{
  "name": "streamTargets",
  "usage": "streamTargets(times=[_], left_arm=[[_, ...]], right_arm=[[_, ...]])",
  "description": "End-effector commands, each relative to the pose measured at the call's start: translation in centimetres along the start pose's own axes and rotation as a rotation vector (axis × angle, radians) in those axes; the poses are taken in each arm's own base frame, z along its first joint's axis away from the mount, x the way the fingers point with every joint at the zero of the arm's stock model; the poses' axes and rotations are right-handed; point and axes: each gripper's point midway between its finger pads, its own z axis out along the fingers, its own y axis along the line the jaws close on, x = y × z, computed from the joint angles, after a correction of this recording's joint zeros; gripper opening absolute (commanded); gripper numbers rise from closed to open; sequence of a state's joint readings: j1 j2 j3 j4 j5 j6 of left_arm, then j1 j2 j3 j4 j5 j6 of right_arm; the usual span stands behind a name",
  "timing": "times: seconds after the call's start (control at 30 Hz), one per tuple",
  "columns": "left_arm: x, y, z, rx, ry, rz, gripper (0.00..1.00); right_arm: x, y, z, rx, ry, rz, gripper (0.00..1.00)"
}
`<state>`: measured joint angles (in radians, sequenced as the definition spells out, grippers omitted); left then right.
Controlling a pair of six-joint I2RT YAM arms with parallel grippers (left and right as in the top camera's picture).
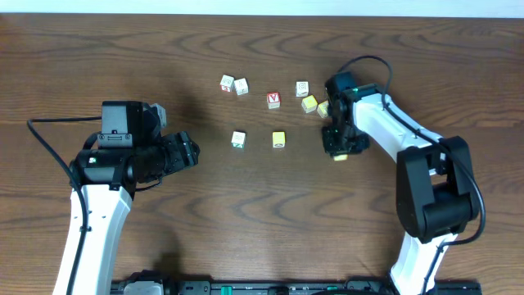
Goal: Lift 3 blocks
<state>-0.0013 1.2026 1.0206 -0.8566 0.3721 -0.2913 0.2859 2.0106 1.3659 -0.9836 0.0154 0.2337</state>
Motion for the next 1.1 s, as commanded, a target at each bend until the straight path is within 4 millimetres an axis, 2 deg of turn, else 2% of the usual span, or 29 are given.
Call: streamTargets(times=[0.0,0.1,0.17,0.27,0.6,0.67,0.77,0.83,0.97,1.07], left_arm=[[-0.3,-0.5,-0.3,0.013,-0.007,0.004,0.76],[-0.3,-0.5,-0.3,0.013,-0.007,0.004,0.76],[-0.3,-0.5,-0.3,0.013,-0.007,0.004,0.76],[-0.3,-0.5,-0.3,0.013,-0.007,0.004,0.76],[-0.3,-0.5,-0.3,0.013,-0.007,0.004,0.76],[-0.3,-0.5,-0.3,0.013,-0.007,0.004,0.76],[-0.3,-0.5,-0.3,0.013,-0.007,0.004,0.76],[-0.3,-0.5,-0.3,0.013,-0.007,0.004,0.76],[-0.3,-0.5,-0.3,0.013,-0.007,0.004,0.76],[-0.3,-0.5,-0.3,0.013,-0.007,0.004,0.76]], right_arm=[[0.6,-0.6,-1.7,0.002,-0.001,0.091,0.25],[1.7,0.1,-1.6,-0.037,0.046,0.120,0.24],[1.8,1.1,-1.5,-0.088,0.057,0.118,0.23],[2.1,1.4,-1.0,-0.090,0.058,0.109,0.24],[2.8,0.4,0.1,-0.052,0.069,0.123,0.24],[2.8,0.5,0.1,-0.051,0.069,0.121,0.25],[2.9,0.4,0.1,-0.051,0.069,0.105,0.39],[2.9,0.4,0.1,-0.052,0.070,0.092,0.44],[2.8,0.4,-0.1,-0.053,0.067,0.081,0.48],[2.5,0.4,-0.9,-0.052,0.056,0.062,0.50]])
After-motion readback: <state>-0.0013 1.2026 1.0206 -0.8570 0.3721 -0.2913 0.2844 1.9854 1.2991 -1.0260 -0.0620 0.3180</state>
